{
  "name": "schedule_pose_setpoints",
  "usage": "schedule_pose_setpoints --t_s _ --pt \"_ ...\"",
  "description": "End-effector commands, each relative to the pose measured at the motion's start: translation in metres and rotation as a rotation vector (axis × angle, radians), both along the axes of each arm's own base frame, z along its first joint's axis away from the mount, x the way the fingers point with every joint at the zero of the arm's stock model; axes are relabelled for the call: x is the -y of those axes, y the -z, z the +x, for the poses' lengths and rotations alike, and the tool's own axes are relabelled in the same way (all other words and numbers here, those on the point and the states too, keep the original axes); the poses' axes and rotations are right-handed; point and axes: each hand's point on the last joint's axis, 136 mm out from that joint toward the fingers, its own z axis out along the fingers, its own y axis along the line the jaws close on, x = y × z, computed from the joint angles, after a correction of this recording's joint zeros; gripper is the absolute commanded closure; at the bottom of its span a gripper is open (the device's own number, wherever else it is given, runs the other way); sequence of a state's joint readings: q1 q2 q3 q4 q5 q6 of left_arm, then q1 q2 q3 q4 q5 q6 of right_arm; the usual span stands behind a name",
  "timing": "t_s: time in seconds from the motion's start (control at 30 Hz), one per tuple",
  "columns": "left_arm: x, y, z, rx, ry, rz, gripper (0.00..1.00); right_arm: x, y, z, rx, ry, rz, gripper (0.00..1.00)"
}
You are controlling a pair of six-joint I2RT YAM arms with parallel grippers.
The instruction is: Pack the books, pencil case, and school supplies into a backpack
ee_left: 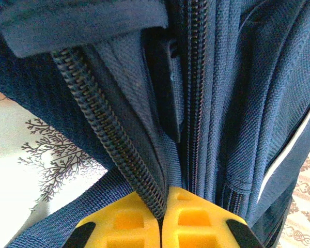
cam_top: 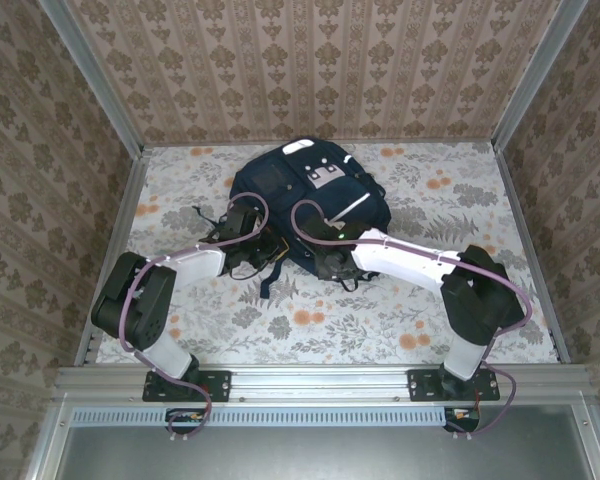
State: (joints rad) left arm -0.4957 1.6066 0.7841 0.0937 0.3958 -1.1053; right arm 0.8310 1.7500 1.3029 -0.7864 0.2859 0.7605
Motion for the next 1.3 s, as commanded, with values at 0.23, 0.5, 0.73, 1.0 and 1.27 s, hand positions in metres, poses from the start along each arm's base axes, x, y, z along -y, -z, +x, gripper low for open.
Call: schedule_pose_setpoints --t_s 0.23,0.5,0.73,1.0,1.27 --pt "0.001 -0.016 0.001 0.053 0.02 -0.04 0.97 0.008 0.003 0.012 0.022 0.094 -0.074 0.56" --pt "0.0 -0.015 0.001 0.054 0.015 -0.034 0.97 0.029 0.0 0.001 0.026 0.088 -0.177 0.71" --pt "0.0 -0.017 0.003 0.058 0.012 -0.03 0.97 0.022 0.004 -0.003 -0.002 -0.019 -0.17 0.65" --pt "-0.001 -0.018 0.003 0.058 0.012 -0.024 0.97 0.011 0.008 0.0 -0.026 -0.138 -0.187 0.7" --pt "-0.003 -0.016 0.002 0.052 0.006 -0.014 0.97 0.016 0.018 -0.002 -0.063 -0.232 -0.266 0.72"
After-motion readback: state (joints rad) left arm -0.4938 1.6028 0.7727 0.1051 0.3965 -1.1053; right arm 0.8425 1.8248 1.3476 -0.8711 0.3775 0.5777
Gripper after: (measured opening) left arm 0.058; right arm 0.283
